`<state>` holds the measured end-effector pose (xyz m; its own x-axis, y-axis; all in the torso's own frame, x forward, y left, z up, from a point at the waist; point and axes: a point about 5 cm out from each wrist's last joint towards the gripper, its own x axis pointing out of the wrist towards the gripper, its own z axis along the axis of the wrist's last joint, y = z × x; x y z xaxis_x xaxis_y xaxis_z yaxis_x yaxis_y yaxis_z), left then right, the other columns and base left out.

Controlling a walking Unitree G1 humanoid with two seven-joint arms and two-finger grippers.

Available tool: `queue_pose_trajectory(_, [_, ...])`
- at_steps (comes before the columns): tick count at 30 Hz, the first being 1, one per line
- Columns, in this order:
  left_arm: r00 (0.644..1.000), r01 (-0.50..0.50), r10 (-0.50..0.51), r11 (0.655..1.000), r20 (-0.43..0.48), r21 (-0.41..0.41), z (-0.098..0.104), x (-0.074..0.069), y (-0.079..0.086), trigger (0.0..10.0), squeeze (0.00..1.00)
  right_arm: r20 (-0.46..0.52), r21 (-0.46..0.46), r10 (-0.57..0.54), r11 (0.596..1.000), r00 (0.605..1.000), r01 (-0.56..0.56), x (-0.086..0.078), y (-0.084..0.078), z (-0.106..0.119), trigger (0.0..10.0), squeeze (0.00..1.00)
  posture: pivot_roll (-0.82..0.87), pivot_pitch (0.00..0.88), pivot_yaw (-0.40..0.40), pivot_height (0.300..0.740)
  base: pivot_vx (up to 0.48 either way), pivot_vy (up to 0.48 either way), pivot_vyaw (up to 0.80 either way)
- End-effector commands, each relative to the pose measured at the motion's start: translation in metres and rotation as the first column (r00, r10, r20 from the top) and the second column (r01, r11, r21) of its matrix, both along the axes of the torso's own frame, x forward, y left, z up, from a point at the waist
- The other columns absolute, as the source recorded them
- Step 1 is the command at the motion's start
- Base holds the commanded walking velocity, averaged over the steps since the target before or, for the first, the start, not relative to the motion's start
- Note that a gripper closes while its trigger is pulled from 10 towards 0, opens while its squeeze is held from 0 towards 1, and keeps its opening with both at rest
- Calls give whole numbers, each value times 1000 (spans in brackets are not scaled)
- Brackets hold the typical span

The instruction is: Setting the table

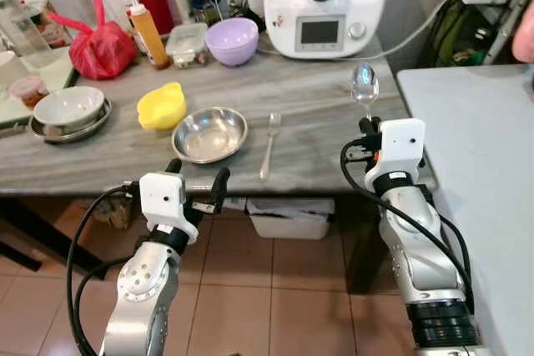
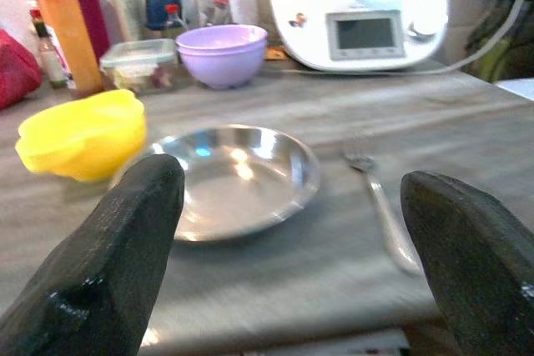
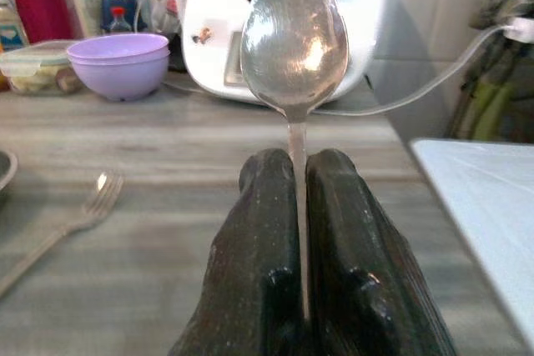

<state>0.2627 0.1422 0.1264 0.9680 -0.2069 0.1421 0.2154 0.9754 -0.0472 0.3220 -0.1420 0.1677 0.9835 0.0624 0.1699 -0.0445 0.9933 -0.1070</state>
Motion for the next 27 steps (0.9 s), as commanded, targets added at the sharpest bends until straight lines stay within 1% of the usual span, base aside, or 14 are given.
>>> queue_pose_trajectory(1, [1000, -22, 22, 1000, -5, 20, -1, -2, 10, 10000, 0, 10, 16, 35, 999, 999, -35, -2, 10, 3, 10000, 0, -108, 122, 123, 740, 480, 0, 0])
queue_pose_trajectory(4, [1000, -24, 25, 999, -19, 30, -2, -3, 12, 10000, 0, 7, 16, 35, 999, 999, -35, -2, 10, 2, 10000, 0, -108, 124, 122, 740, 420, 0, 0])
queue_pose_trajectory(7, [999, -23, 24, 999, -27, 30, -3, -6, 16, 10000, 0, 6, 16, 38, 999, 999, -38, -2, 10, 2, 10000, 0, -107, 125, 122, 740, 0, 0, 0])
queue_pose_trajectory(9, [997, -39, 42, 998, -59, 42, -10, -11, 24, 10000, 0, 3, 17, 38, 999, 999, -38, -3, 10, 2, 10000, 0, -107, 126, 121, 740, 0, 0, 0])
queue_pose_trajectory(12, [997, -40, 42, 998, -60, 43, -10, -11, 25, 10000, 0, 3, 17, 39, 999, 999, -39, -3, 10, 2, 10000, 0, -107, 126, 121, 740, 0, 0, 0])
queue_pose_trajectory(15, [997, -37, 41, 998, -71, 56, -11, -16, 29, 10000, 0, -7, 26, 40, 999, 999, -39, -4, 11, 1, 10000, 0, -104, 131, 116, 740, 0, 0, 0])
queue_pose_trajectory(17, [997, -32, 37, 998, -74, 59, -12, -17, 29, 10000, 0, -20, 40, 44, 998, 999, -43, -5, 12, -1, 10000, 0, -104, 132, 114, 740, 0, 0, 0])
queue_pose_trajectory(22, [996, 3, 2, 998, -85, 63, -13, -23, 27, 10000, 0, -63, 64, 53, 997, 997, -49, -10, 15, -9, 10000, 0, -97, 136, 113, 740, 0, 0, 0])
queue_pose_trajectory(27, [992, 88, -82, 994, -99, 60, -13, -30, 24, 10000, 0, -122, 99, 44, 995, 991, -32, -12, 15, -20, 10000, 0, -88, 143, 116, 740, 0, 0, 0])
